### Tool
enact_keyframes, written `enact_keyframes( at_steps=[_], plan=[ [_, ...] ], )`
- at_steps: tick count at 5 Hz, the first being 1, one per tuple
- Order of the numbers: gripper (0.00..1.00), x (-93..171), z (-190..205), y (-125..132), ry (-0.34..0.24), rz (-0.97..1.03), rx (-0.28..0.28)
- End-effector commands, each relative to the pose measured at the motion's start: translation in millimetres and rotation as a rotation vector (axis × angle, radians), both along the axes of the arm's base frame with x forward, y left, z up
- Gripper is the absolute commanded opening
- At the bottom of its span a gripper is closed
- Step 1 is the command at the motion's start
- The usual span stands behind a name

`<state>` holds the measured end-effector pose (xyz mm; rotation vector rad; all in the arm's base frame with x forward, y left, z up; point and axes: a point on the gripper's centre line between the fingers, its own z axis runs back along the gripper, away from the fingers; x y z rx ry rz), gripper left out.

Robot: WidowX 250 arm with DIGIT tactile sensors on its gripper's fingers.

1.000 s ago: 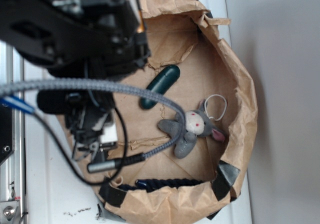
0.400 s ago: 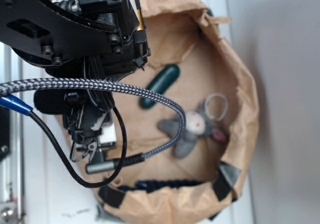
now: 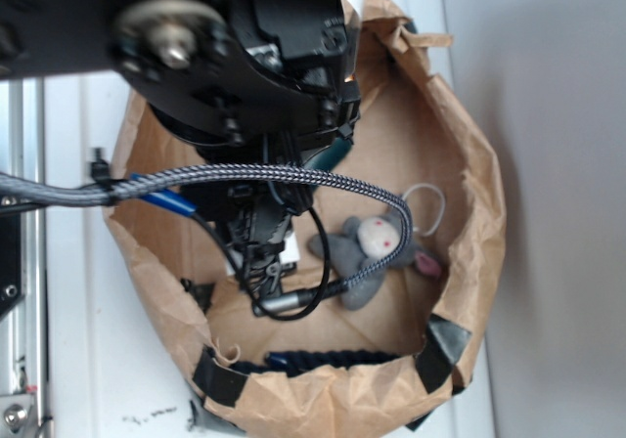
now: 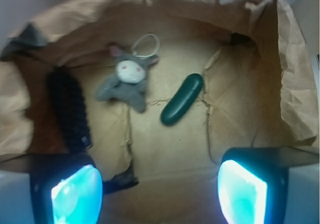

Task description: Grab the plastic pickle.

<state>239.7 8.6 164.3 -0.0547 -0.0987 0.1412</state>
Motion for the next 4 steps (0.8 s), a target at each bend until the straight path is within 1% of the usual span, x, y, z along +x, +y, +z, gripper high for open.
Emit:
enact_keyframes(
  at_steps=[1, 2, 3, 4],
  plan=[
    [1.00, 2, -21, 23, -0.066, 0.256, 0.067],
    [1.00, 17, -48, 26, -0.081, 0.269, 0.066],
    [1.00, 31, -63, 31, -0.101, 0.300, 0.082],
    [1.00, 33, -67, 46, -0.096, 0.299, 0.038]
  ],
)
